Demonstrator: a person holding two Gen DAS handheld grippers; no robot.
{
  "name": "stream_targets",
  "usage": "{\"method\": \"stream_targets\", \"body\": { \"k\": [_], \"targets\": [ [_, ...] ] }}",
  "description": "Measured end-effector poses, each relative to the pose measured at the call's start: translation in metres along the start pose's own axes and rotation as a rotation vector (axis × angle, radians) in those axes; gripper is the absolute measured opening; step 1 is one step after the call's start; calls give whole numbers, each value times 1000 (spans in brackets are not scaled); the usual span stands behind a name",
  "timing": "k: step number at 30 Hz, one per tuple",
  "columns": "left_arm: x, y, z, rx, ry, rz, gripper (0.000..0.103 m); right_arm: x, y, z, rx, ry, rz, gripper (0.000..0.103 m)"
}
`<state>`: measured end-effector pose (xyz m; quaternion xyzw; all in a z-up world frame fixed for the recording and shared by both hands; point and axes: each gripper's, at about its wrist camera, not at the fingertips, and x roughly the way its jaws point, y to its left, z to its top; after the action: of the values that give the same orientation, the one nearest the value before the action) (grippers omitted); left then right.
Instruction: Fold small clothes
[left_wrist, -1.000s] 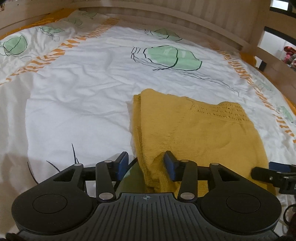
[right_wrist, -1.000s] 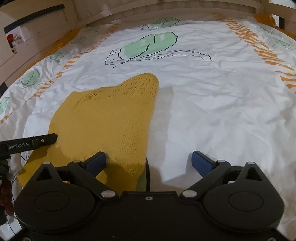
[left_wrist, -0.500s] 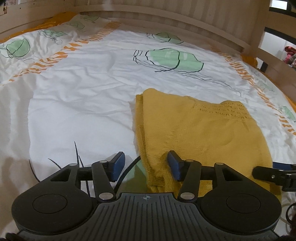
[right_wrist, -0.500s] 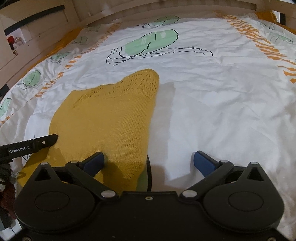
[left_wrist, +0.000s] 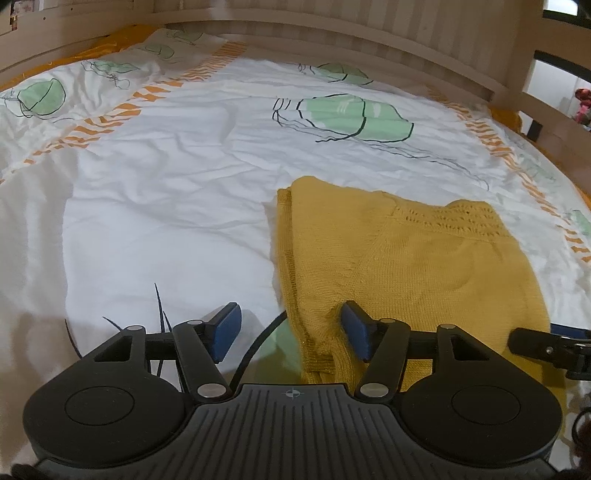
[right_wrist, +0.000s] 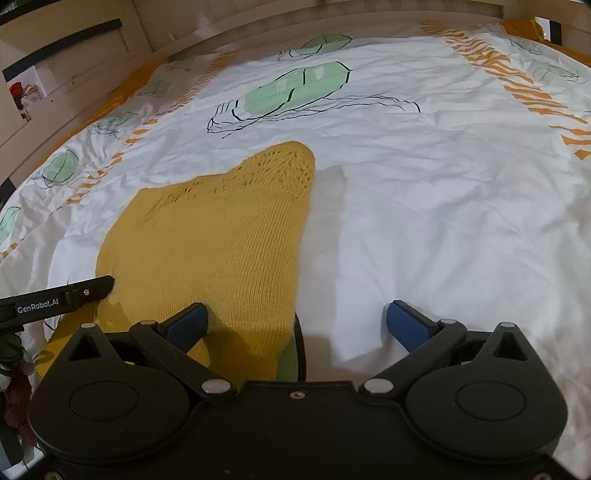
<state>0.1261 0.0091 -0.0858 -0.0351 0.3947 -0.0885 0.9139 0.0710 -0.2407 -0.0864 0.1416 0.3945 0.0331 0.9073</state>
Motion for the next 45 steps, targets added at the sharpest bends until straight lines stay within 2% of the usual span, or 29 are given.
{"method": "stream_targets", "body": {
  "k": [7,11,15,18,20,29,33,36,38,42,45],
  "targets": [
    [-1,-3,3,6,9,15,60,-2,1,-2,0,-21,-11,103],
    [-1,-3,5,3,15,27,65,-3,-3,0,38,-28,4,103],
    [-10,-1,6,-29,-13,24,64,-8,-14,4,138,-52,45,103],
    [-22,-6,7,-12,-44,43,64,-14,-24,6,237,-69,81,102],
    [-34,-11,9,2,-70,62,64,-21,-26,7,255,-92,82,102],
    [-92,-33,17,55,-171,99,64,-68,18,2,38,-254,-29,102],
    [-112,-36,15,13,-170,106,64,-86,37,-2,-41,-272,-88,102],
    [-122,-35,13,0,-158,86,64,-101,44,-6,-44,-312,-136,103],
    [-127,-35,11,2,-143,76,64,-111,45,-8,-30,-333,-122,102],
    [-134,-40,3,49,-107,83,64,-121,48,-6,-2,-276,-72,102],
    [-139,-41,-6,46,-93,80,64,-125,52,-10,8,-249,-65,102]
  ]
}}
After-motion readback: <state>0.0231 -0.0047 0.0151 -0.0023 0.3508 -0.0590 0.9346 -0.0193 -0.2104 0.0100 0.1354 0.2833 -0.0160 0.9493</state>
